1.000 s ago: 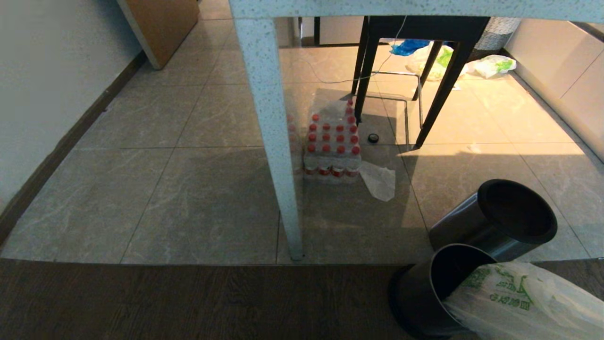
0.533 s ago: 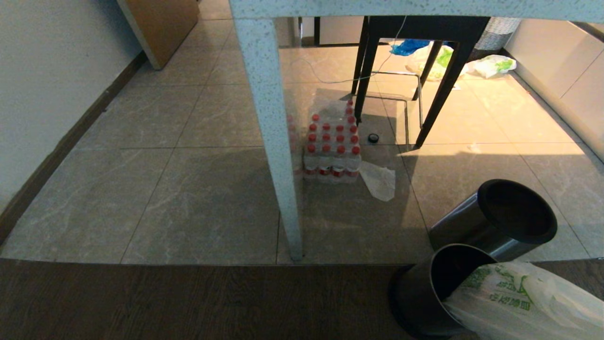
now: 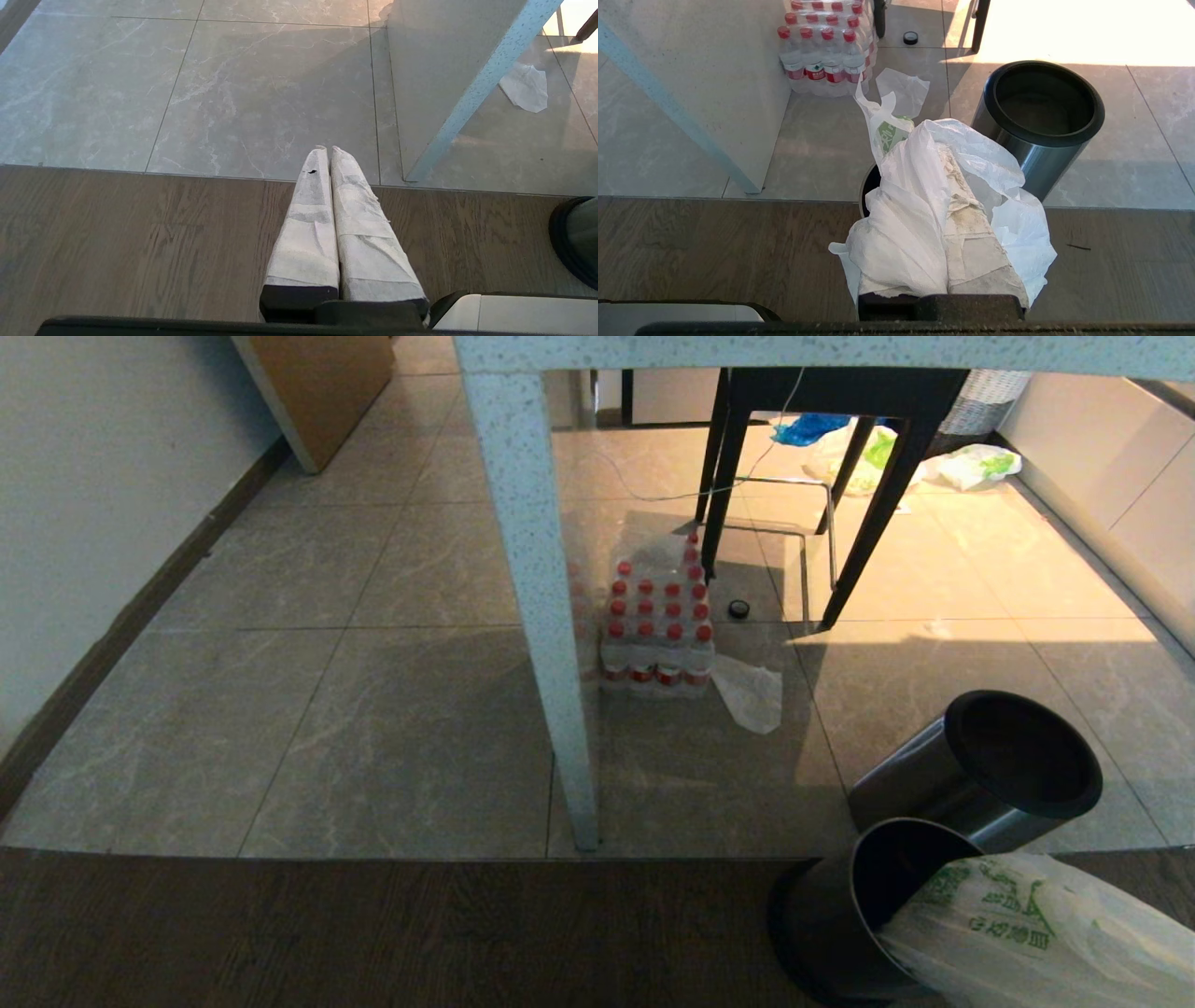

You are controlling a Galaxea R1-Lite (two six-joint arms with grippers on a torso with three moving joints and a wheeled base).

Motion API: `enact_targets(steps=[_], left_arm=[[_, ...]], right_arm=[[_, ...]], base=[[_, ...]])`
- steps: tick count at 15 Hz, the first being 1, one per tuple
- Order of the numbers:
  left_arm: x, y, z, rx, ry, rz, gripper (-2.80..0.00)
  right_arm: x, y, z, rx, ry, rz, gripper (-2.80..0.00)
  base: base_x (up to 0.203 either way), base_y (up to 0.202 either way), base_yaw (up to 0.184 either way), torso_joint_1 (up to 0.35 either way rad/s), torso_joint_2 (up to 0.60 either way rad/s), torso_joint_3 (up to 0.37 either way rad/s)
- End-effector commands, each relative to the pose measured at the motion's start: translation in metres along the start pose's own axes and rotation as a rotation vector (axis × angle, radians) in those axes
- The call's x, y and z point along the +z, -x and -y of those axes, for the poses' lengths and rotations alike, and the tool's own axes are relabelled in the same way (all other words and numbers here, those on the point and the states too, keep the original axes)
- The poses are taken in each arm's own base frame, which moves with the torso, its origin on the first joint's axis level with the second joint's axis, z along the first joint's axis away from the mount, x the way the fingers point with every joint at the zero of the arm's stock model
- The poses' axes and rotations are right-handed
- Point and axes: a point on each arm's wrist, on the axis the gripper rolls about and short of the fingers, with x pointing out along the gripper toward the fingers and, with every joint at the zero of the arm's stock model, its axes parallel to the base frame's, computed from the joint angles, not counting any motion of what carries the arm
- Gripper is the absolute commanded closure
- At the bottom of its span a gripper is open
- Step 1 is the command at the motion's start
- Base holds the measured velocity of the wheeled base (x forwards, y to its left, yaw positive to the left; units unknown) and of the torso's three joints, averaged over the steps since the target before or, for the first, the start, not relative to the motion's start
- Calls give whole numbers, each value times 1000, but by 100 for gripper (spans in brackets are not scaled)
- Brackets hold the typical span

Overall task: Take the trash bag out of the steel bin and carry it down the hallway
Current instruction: Put the trash bag at the door

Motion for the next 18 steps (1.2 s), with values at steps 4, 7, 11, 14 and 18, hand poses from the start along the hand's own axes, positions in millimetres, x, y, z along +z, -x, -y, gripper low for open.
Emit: enact_targets(steps=[4,7,11,14,18], left_arm=[[0,0,0,0,5,2,0],[0,0,0,0,6,0,0],[0,0,0,0,7,2,0],[0,0,0,0,6,3,0],[0,0,0,0,5,3,0]], right_arm=[[-11,-2,0,2,0,-39,0],[-11,-2,0,2,0,-39,0],[-11,-2,0,2,-1,-39,0],[-11,-2,0,2,-2,-39,0],[-11,-2,0,3,0,-38,0]], base=[[0,0,0,1,1,34],[0,0,0,2,2,185],[0,0,0,3,2,199],[0,0,0,-1,2,204],[0,0,0,4,-1,201]])
